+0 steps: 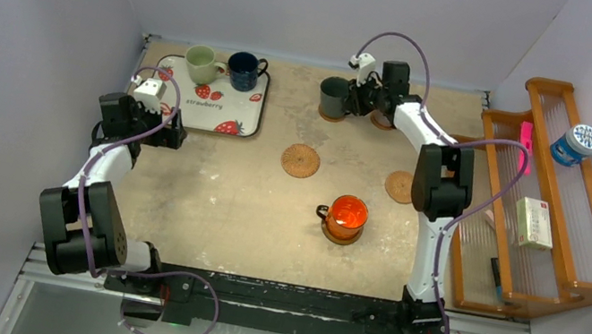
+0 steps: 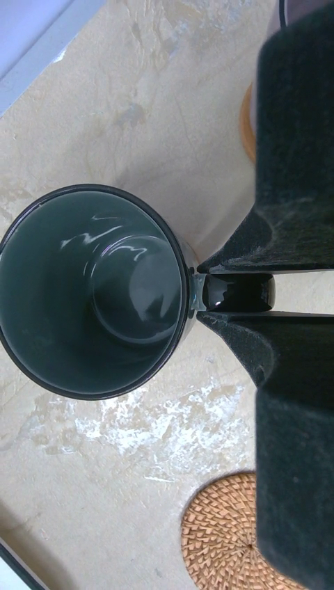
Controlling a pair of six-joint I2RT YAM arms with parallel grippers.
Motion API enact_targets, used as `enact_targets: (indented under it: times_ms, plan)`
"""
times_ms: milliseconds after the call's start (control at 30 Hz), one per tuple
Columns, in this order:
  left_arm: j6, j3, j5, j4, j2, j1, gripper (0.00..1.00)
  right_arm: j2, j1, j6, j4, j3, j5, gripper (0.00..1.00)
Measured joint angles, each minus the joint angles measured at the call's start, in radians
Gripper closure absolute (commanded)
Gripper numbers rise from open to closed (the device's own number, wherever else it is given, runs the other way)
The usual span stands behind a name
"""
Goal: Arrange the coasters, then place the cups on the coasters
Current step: Place the cup on the coaster.
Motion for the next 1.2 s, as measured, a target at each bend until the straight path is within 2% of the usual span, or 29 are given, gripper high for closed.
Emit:
enact_targets:
  times_ms: [533,967,1200]
  plan:
    - [0.0,0.0,0.0,0.005,0.006,0.0,0.0,0.04,0.003,0.0,-0.014,0.057,0.0,1.0]
    - [0.0,0.0,0.0,0.005,0.006,0.0,0.0,0.04,0.004,-0.01,-0.003,0.033,0.004,1.0]
    - [0.0,0.0,0.0,0.005,0.006,0.0,0.0,0.029,0.006,-0.02,0.017,0.0,0.01,0.94]
